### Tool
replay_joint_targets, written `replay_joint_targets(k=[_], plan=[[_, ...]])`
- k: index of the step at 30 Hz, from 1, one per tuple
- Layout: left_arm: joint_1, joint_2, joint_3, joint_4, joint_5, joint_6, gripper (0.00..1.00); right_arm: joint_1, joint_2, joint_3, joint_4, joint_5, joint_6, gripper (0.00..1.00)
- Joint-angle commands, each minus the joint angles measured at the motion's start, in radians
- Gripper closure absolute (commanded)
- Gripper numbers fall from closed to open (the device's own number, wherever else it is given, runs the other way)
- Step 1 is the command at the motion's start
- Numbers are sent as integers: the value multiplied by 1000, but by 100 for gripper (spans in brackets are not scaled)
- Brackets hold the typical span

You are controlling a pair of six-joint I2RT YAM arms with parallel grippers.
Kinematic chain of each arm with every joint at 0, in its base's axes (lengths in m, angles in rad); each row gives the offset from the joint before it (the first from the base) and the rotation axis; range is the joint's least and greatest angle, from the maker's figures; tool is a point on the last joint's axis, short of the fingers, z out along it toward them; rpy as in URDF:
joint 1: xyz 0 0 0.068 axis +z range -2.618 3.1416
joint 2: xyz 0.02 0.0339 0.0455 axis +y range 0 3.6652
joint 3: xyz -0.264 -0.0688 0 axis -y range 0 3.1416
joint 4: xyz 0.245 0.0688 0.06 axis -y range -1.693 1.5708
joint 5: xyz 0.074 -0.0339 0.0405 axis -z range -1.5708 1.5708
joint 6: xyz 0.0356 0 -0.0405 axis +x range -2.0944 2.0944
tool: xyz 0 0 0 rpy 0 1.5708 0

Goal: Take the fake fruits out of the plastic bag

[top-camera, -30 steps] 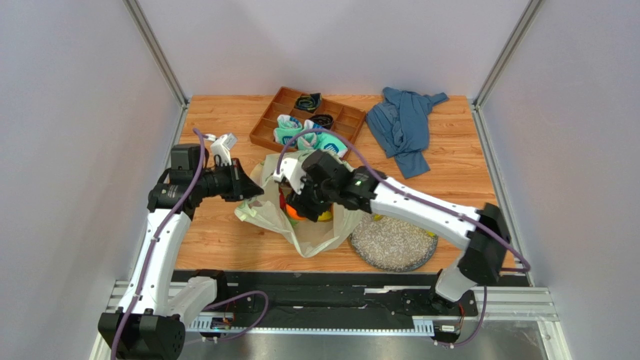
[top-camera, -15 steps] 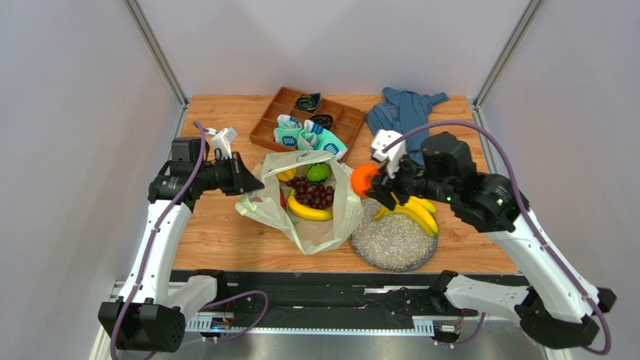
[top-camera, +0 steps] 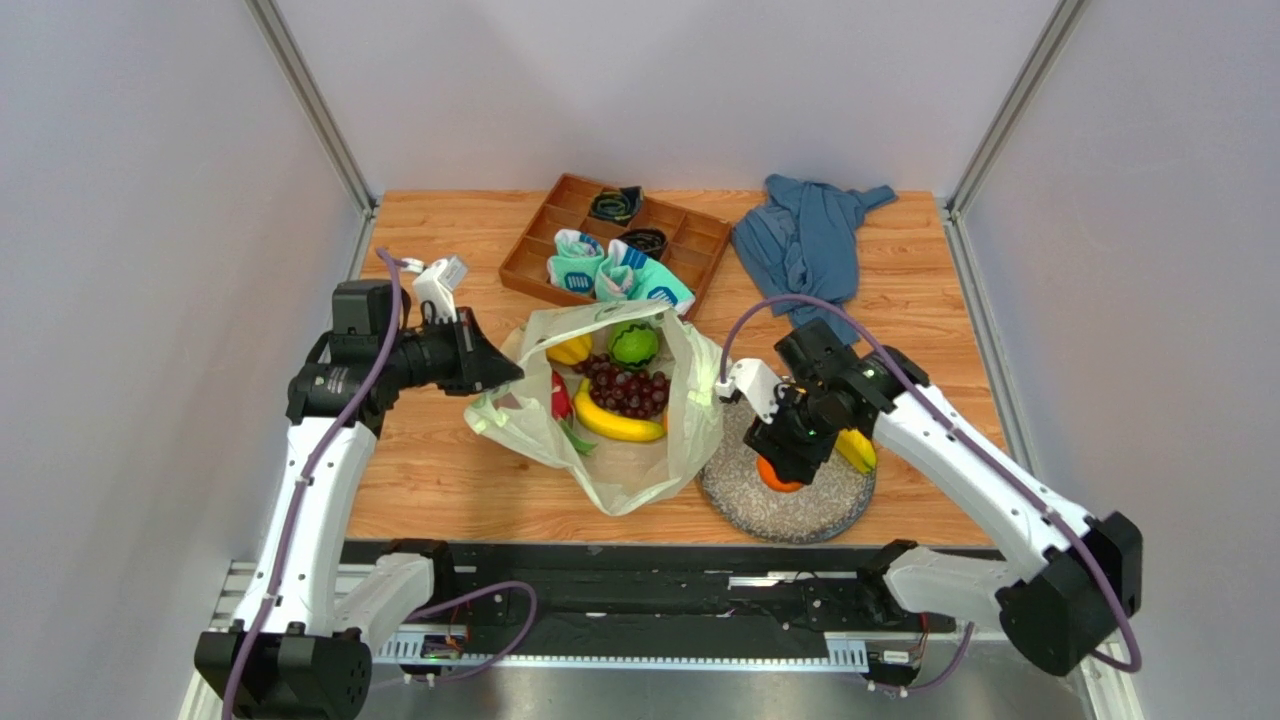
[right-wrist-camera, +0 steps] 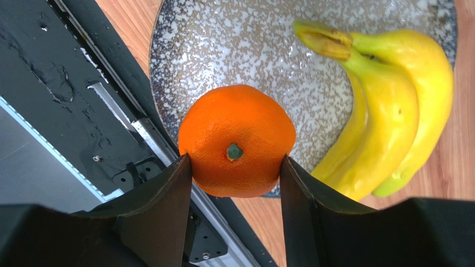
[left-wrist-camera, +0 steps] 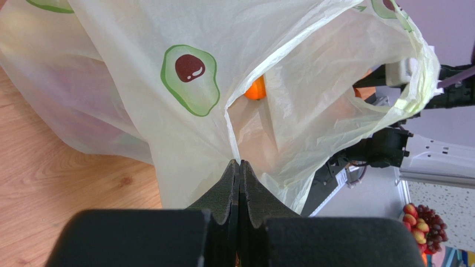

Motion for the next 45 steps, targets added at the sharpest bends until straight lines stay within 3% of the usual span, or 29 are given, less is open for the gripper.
replay_joint_targets(k=[1,6,20,21,22,25,30,39,41,43,45], plan=[[19,-34,-1,-16,-2,19,100,5,112,35,100,-69,-100,87],[46,-41,-10,-26,-4,22,100,11,238,47,202,-109,-151,87],[66,-25,0,-39,7,13,100,13,413,84,482,49,-71,82],[66,-23,0,-37,10,15,100,11,423,84,479,54,-76,78],[66,-22,0,-37,10,13,100,13,429,81,476,64,-85,66],[68,-18,0,-31,18,7,100,11,412,61,460,83,-85,45],[66,-20,2,-20,30,-2,100,-36,283,157,329,31,8,29],[68,-28,-18,3,59,-31,100,-47,116,392,71,-106,48,27],[66,-31,-20,4,62,-36,100,-36,78,476,110,-184,64,28],[66,-32,-27,6,67,-40,100,8,70,530,220,-168,135,31],[68,-38,-38,9,73,-50,100,121,148,657,244,-153,151,37]])
